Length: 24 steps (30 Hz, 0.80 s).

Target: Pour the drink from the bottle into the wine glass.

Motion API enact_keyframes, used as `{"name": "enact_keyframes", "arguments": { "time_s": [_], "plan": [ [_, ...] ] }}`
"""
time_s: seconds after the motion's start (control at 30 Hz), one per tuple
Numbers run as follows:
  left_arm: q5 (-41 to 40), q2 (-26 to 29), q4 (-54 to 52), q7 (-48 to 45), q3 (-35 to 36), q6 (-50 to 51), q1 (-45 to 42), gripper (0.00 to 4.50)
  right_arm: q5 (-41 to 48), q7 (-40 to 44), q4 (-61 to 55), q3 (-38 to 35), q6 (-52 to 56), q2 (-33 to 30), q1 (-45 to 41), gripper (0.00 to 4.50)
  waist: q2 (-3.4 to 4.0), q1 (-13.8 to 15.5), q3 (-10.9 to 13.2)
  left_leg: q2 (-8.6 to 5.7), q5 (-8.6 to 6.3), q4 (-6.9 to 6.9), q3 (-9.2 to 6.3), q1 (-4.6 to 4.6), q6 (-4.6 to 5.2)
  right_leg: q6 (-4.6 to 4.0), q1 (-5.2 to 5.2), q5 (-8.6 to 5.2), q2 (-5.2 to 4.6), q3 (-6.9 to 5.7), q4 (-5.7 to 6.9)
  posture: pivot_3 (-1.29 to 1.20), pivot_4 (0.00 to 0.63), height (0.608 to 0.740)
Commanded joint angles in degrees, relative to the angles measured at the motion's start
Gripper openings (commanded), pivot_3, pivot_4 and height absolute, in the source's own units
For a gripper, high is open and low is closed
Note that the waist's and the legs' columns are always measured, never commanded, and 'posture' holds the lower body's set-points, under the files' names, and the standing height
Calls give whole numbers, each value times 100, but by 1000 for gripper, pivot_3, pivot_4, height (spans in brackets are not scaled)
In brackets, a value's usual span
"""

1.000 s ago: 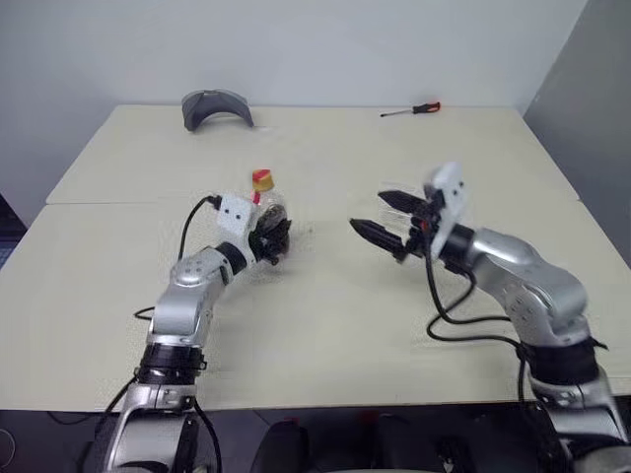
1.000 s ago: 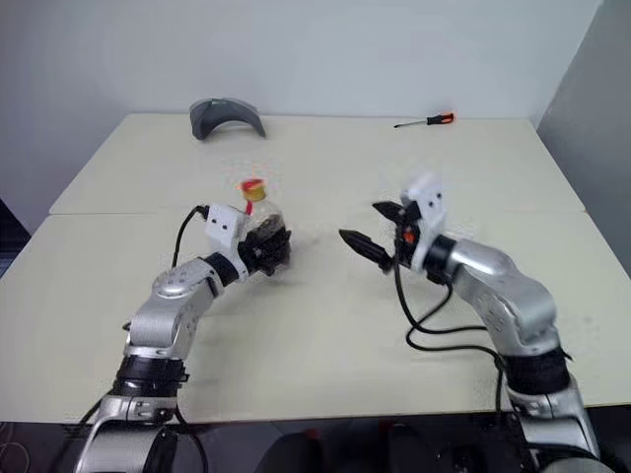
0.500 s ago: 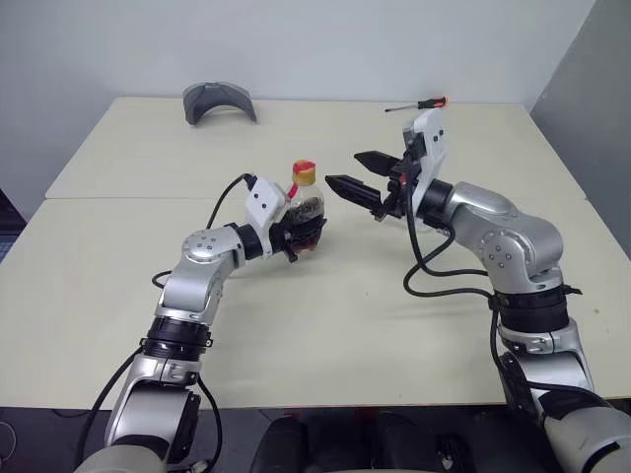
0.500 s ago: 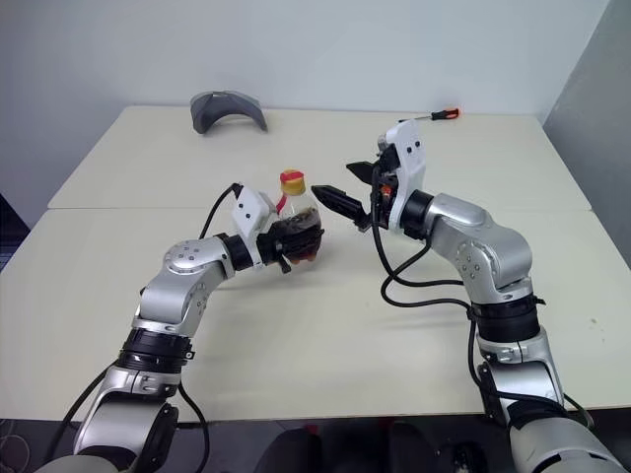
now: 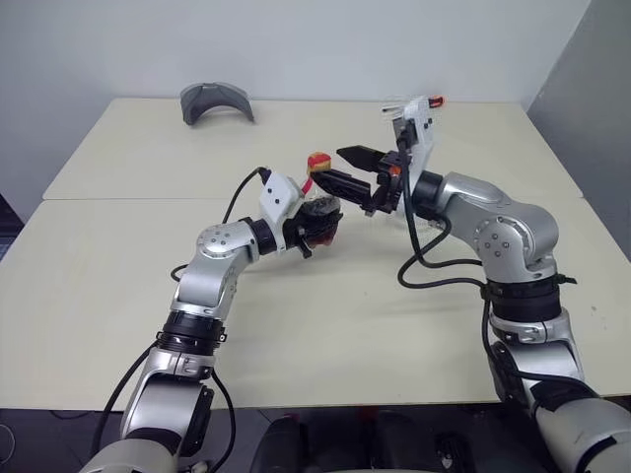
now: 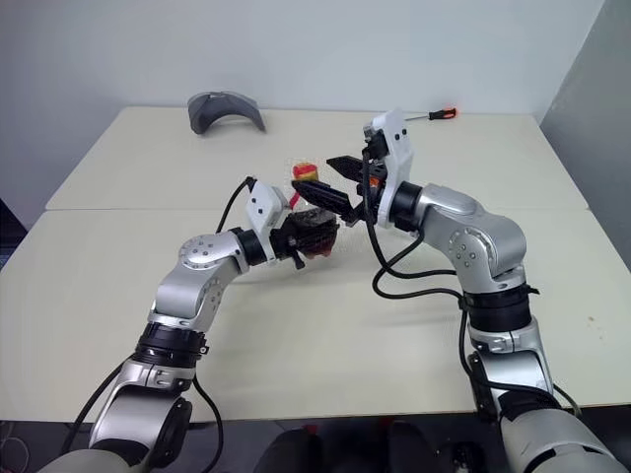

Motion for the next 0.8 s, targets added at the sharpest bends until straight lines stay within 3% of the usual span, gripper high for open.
{"name": "enact_keyframes", "arguments": {
  "time_s": [0.03,0.47,0.57,0.8],
  "plan": [
    [-31,-36,-159,-23,18,-171,-211,1245,76,-9,-45,-185,-52,50,-177,4500,0,-1,0,0,0,0,-1,1,0,0,0,0,0,0,3,0,150,740],
    [-14,-74,-28,-38,14,-224,-339,1245,-64,95,134,-89,-226,113,-255,4500,0,-2,0,-1,1,27,-1,-1,3,0,-12,0,0,4,47,0,150,740],
    [-19,-71,-19,-37,13,-234,-342,1243,-53,43,196,-145,-263,150,-280,3894,1,-2,1,2,0,52,-3,-7,4,-1,-12,0,2,5,56,0,150,740],
    [-35,-77,-107,-35,-8,-206,-243,1243,59,-13,266,-296,-223,204,-378,1458,1,-1,1,0,-1,68,-11,-20,5,0,-14,0,3,2,56,0,150,740]
  ]
}}
